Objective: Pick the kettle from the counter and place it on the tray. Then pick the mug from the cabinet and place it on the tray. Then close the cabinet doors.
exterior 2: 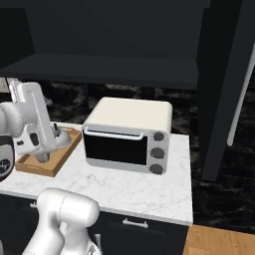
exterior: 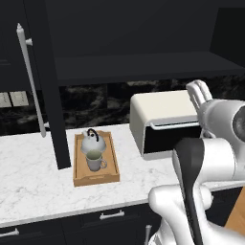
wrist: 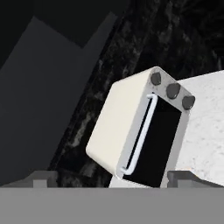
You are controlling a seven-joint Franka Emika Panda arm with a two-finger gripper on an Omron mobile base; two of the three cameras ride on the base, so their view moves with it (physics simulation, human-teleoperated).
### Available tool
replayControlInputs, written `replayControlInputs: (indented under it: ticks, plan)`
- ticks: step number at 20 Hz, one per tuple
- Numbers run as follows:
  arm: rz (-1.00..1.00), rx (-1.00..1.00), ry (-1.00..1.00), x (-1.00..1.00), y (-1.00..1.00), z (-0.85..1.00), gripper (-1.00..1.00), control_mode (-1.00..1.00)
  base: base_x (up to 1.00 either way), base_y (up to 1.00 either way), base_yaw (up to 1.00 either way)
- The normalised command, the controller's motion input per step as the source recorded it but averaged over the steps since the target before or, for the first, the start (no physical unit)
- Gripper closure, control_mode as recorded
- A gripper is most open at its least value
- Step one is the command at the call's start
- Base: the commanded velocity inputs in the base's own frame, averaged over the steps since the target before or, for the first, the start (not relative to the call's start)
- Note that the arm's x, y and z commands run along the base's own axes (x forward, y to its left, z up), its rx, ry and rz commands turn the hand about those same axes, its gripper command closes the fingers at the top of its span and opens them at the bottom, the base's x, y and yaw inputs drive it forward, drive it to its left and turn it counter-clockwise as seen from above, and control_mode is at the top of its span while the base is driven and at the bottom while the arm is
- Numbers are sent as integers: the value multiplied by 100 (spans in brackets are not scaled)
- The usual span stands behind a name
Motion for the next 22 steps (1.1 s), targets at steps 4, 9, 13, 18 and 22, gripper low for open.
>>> replayControlInputs:
  ticks: [4,9,13,18,22]
  plan:
    - [-20,43,-8,-36,-66,9,-100,-100,0,0,0]
    - [-12,33,-22,-50,-61,17,-100,-100,0,0,0]
    - [-11,24,-16,-54,-59,25,-100,-100,0,0,0]
    - [-18,19,-2,-48,-59,24,-100,-100,0,0,0]
    - [-25,13,0,-45,-58,22,-100,-100,0,0,0]
